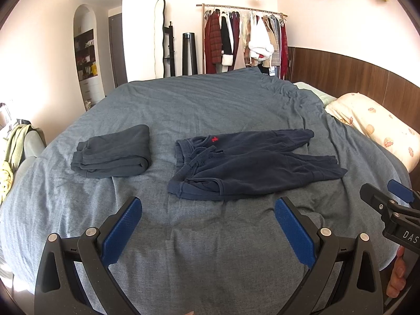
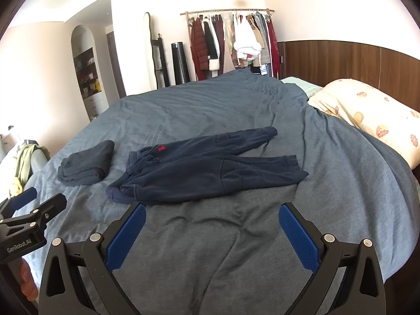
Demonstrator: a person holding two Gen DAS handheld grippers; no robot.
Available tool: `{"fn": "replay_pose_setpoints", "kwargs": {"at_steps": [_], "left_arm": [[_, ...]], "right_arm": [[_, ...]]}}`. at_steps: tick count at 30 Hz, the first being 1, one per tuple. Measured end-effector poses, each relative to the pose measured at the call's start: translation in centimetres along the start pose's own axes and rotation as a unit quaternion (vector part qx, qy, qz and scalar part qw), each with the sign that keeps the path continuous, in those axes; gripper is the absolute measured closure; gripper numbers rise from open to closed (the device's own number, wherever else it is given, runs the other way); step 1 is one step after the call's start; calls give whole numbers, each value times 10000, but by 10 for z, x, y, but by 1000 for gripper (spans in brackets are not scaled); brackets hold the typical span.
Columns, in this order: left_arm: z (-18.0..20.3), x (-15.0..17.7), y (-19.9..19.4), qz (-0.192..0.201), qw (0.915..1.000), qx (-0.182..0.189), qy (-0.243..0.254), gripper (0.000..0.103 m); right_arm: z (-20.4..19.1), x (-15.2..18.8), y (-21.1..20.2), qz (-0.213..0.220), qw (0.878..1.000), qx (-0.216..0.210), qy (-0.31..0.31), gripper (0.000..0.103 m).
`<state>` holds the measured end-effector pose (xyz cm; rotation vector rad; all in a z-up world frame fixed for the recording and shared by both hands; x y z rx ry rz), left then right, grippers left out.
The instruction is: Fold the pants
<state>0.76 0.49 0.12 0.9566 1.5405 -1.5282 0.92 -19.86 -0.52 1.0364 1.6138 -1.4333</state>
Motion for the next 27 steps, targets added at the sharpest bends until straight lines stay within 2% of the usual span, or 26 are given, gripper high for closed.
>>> {"fn": "replay_pose_setpoints", "kwargs": {"at_steps": [7, 16, 23, 27], "left_arm": [[-3, 1, 2, -33, 10000, 58, -74, 0], [-4, 1, 1, 141, 9999, 36, -86, 0], [-8, 5, 10, 66, 9995, 141, -279, 0], [-8, 7, 19, -26, 9998, 82, -168, 0]], "right_arm": [[0, 1, 0, -3, 10000, -2, 1, 0], [-5, 8, 4, -44, 10000, -17, -19, 0], [-6, 11, 15, -176, 9998, -26, -63, 0], [-7, 13, 23, -262, 9996, -50, -104, 0]]}}
Point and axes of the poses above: each gripper's, at about its wrist camera, not at the fingertips, and y roughly the way its jaws point, z to its right, x to its underside, the point moved 2 cm from there along y, roughly the way its jaws point, and after that the axes turned 10 degrees about z, right-handed, at the moved point
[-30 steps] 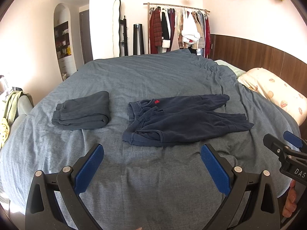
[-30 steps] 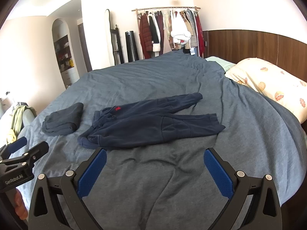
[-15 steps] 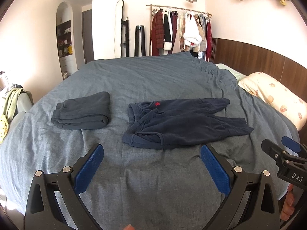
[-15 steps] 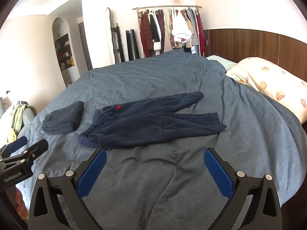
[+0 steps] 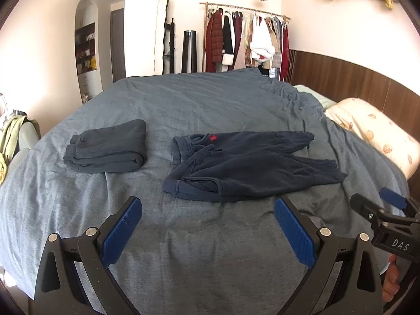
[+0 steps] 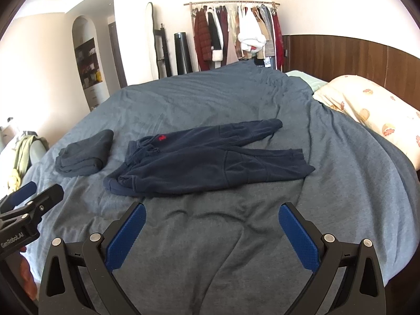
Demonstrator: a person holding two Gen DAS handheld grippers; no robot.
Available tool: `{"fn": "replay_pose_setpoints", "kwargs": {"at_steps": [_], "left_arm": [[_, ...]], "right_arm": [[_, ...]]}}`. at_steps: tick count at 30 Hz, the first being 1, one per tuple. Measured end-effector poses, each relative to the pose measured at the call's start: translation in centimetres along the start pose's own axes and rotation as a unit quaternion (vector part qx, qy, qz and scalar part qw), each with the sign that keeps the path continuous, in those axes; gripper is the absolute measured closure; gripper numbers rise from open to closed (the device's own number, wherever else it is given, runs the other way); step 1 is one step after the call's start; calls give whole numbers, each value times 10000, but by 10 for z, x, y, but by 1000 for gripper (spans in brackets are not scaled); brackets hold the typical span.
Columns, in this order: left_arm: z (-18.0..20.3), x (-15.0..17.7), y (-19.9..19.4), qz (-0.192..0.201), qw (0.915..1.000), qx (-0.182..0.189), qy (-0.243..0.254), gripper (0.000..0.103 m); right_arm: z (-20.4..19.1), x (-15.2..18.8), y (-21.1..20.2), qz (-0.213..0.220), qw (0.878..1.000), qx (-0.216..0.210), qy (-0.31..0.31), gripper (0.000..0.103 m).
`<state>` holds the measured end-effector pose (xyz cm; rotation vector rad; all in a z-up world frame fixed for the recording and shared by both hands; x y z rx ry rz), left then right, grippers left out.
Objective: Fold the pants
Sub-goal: 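Grasp the navy sweatpants waistband with the left gripper while the right gripper grasps the leg cuffs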
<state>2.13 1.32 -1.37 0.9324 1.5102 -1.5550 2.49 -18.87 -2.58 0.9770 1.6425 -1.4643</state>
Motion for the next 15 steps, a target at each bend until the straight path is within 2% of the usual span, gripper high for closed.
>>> {"fn": "replay_pose_setpoints", "kwargs": {"at_steps": [3, 7, 11, 15], "left_arm": [[0, 4, 8, 10, 9998, -8, 191, 1], [-3, 9, 24, 10, 9991, 161, 395, 2], [-7, 14, 43, 21, 9977, 205, 638, 3], [-10, 21, 75, -162, 9958, 252, 870, 3]], "right_arm": [[-2, 1, 8, -6, 9999, 19, -103, 0], [-8, 5, 24, -34, 9990, 97, -431, 1], [-12, 8, 45, -189, 9980, 57, -601, 1], [-16, 12, 75, -443, 9966, 9, -701, 1]]}}
Point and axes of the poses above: each gripper's, at about its wrist camera, not at the fingertips, and y roughly the way its jaws point, z to its right, x to its underside, the point moved 2 cm from there along y, roughly the way its jaws point, and after that the axes turned 10 degrees about z, right-handed, at the moved point
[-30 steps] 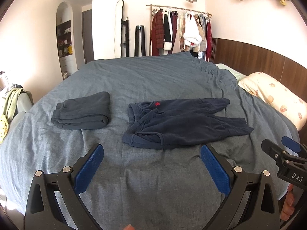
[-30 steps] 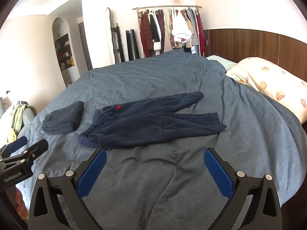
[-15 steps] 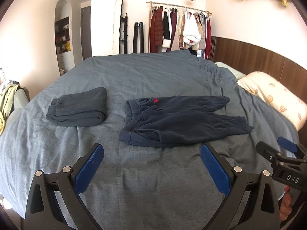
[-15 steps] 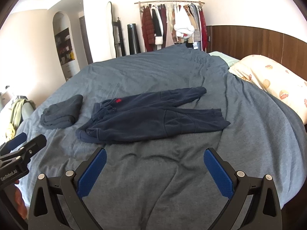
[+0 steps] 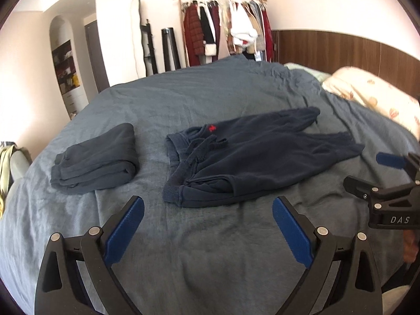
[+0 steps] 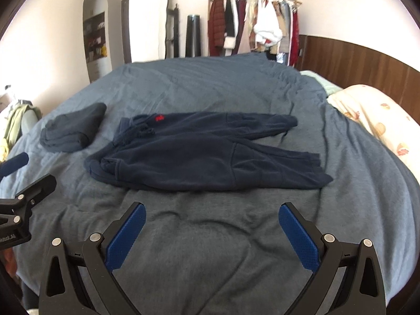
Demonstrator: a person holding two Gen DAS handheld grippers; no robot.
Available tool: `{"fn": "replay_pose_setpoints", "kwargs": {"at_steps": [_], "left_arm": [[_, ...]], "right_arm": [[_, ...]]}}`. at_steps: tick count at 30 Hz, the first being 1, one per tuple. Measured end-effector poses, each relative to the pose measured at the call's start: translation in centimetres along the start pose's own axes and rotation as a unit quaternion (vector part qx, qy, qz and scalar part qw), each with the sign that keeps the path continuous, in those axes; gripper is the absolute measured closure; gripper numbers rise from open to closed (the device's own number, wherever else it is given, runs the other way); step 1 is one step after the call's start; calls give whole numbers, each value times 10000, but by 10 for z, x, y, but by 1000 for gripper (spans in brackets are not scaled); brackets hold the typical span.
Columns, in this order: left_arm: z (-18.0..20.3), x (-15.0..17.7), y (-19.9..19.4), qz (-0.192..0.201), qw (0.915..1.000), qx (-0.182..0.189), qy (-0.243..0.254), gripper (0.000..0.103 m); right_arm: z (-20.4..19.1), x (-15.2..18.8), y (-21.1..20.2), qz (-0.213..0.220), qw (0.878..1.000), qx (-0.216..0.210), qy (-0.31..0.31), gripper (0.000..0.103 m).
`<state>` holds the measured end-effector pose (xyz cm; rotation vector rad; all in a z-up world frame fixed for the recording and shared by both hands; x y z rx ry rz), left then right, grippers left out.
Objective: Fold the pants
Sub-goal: 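Grasp the navy sweatpants waistband with the left gripper while the right gripper grasps the leg cuffs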
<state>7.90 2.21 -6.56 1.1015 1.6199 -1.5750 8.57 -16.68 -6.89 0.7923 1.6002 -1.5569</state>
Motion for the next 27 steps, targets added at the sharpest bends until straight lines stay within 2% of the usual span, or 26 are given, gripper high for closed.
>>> {"fn": "replay_pose_setpoints", "kwargs": {"at_steps": [5, 8, 10, 13, 17, 19, 22, 24, 27], "left_arm": [[-2, 1, 37, -290, 9991, 104, 282, 6], [-3, 0, 59, -642, 9965, 277, 448, 8], [-3, -4, 69, -984, 9926, 422, 571, 11], [-3, -12, 74, -1287, 9870, 503, 818, 11], [0, -18, 79, -1679, 9770, 794, 1046, 12], [3, -16, 83, -1750, 9732, 862, 1215, 15], [11, -8, 90, -1730, 9670, 910, 1637, 18], [13, -4, 97, -1730, 9636, 900, 1831, 19], [14, -1, 109, -1782, 9604, 919, 1934, 22]], "right_arm": [[-11, -1, 42, -376, 9984, -249, -355, 1], [-18, -5, 61, -552, 9957, -431, -606, 1], [-23, -9, 71, -787, 9927, -490, -768, 2], [-28, -18, 83, -1232, 9863, -658, -873, 2], [-31, -29, 92, -1656, 9771, -807, -1063, 6], [-31, -33, 95, -1769, 9733, -749, -1256, 8], [-32, -33, 99, -1705, 9709, -588, -1577, 8], [-33, -28, 105, -1757, 9665, -580, -1780, 18], [-36, -20, 115, -1863, 9575, -612, -2113, 24]]}}
Point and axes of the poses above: each gripper's, at about its wrist camera, not at the fingertips, and y roughly the way its jaws point, z to its right, x to its underside, the point moved 2 cm from there along y, roughly the way its jaws point, and after that the axes turned 10 degrees about z, right-handed, at the moved point
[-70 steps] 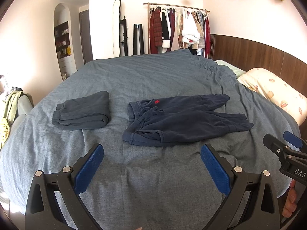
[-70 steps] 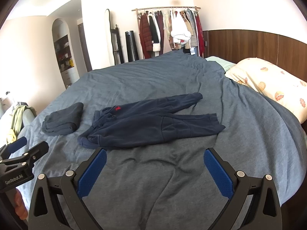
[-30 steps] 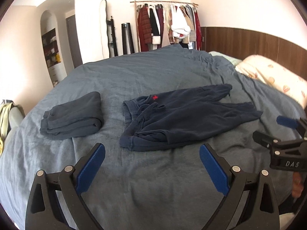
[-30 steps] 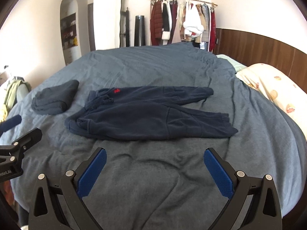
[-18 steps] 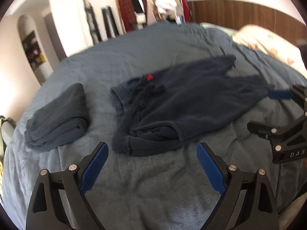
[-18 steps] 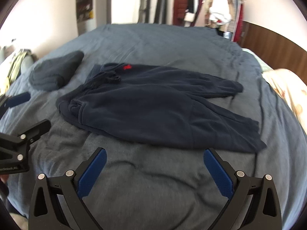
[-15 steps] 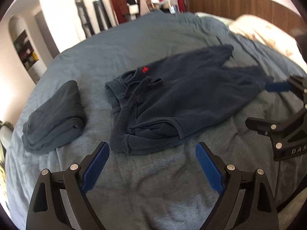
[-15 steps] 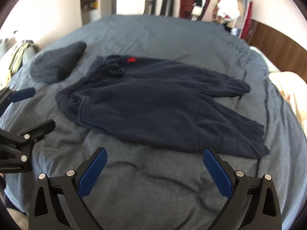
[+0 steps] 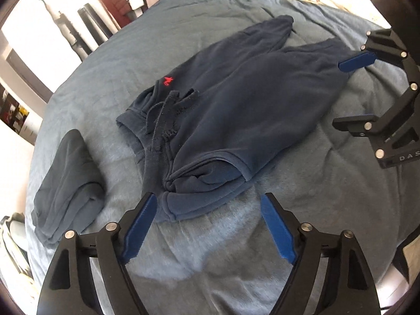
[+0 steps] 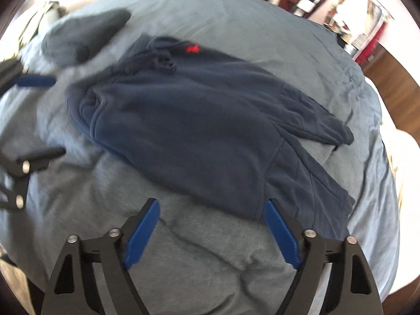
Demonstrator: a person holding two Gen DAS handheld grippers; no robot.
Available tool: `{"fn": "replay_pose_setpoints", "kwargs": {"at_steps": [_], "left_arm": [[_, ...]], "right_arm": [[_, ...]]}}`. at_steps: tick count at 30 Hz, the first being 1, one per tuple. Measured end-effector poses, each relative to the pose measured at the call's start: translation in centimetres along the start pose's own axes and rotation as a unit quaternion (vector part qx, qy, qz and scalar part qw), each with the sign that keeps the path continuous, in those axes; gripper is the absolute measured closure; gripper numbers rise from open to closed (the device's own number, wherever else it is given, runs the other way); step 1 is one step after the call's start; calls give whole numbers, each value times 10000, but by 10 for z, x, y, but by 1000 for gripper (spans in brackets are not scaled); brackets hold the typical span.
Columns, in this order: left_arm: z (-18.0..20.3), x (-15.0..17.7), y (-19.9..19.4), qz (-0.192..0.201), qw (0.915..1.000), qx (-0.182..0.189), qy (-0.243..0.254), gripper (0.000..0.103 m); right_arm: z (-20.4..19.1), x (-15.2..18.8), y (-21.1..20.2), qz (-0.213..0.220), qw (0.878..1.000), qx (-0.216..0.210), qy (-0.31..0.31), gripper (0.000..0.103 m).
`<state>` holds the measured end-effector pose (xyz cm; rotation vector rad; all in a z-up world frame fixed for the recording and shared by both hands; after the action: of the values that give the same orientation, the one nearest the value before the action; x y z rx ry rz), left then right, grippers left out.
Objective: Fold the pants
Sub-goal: 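Grasp the navy sweatpants waistband with the left gripper while the right gripper grasps the leg cuffs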
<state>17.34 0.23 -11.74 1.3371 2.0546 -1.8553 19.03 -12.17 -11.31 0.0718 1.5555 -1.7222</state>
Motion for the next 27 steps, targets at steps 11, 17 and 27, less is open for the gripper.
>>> {"fn": "replay_pose_setpoints", "kwargs": {"at_steps": [11, 17, 27], "left_arm": [[6, -2, 32, -92, 9954, -28, 951, 31], [0, -3, 48, -357, 9953, 162, 891, 45], [-11, -20, 47, -599, 9963, 344, 514, 77]], "right_arm": [[3, 5, 28, -151, 9983, 180, -526, 32], [4, 11, 39, -279, 9967, 443, -624, 36], [13, 5, 34, -430, 9967, 420, -539, 76]]}}
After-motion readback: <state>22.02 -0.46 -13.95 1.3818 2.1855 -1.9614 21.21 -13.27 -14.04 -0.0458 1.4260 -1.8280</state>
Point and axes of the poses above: each gripper's, at about its wrist camera, not at the fingertips, and y roughly the way its jaws point, z to its right, x to its underside, the point moved 2 cm from there along y, roughly the way its jaws point, and after that the axes turned 10 degrees about z, right-handed, at the moved point
